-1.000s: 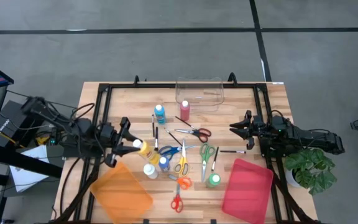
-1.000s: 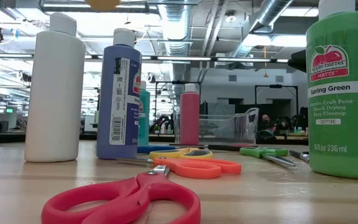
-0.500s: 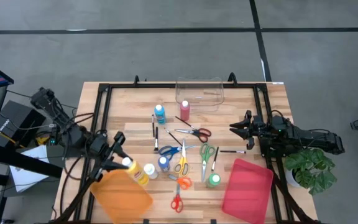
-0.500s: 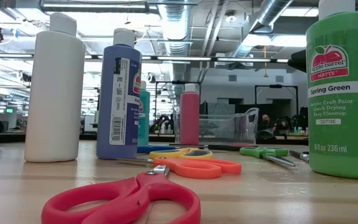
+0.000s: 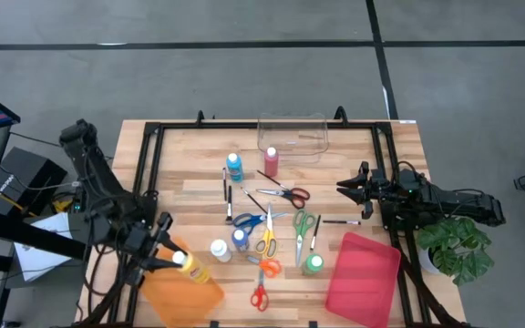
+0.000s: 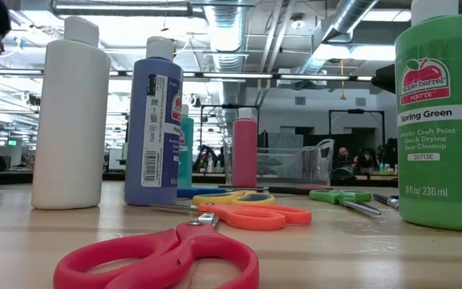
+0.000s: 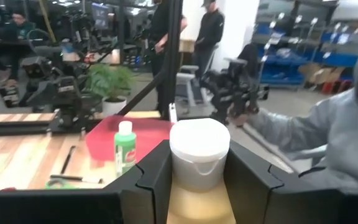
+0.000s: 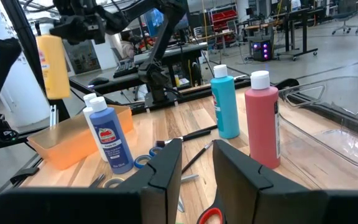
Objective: Pick & Place Paint Supplies
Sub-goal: Put the yellow paint bottle into the orange bin
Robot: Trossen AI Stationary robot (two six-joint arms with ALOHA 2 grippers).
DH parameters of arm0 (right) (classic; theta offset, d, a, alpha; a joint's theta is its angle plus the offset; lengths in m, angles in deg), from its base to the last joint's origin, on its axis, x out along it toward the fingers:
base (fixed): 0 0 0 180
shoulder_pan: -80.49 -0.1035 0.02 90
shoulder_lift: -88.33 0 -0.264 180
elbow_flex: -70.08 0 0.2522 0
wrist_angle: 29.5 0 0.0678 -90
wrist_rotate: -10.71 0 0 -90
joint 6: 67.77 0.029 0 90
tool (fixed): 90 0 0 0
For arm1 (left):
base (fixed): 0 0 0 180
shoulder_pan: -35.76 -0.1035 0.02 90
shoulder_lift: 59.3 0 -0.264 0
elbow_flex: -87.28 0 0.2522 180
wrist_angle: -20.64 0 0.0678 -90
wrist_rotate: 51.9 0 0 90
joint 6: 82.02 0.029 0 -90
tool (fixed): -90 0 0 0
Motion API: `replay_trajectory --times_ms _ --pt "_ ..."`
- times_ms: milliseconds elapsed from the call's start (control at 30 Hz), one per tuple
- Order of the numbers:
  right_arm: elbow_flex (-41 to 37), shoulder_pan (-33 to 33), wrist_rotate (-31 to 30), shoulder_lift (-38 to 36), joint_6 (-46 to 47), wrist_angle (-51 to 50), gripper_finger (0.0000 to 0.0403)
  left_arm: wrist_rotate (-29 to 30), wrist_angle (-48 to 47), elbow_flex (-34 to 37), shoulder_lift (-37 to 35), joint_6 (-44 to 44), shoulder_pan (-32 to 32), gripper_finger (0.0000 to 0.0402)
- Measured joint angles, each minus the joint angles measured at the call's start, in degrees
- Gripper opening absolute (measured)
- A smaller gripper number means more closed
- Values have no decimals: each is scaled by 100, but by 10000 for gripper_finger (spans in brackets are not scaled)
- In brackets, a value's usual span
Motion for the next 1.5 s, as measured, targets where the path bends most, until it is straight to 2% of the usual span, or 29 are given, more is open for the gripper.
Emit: replay_trajectory --times_ms 200,500,800,967,1500 --pt "0 0 0 1 0 -2 89 59 346 -2 518 -25 53 118" --pt "0 0 0 1 0 -4 89 85 342 -2 1228 -780 139 119" --pt "0 0 0 2 0 -4 89 823 338 -2 1962 -1611 334 121" --pt "0 0 0 1 0 -7 89 930 378 -1 2320 -2053 351 121" --pt "0 0 0 2 0 -7 89 1732 645 7 2922 -2351 730 121"
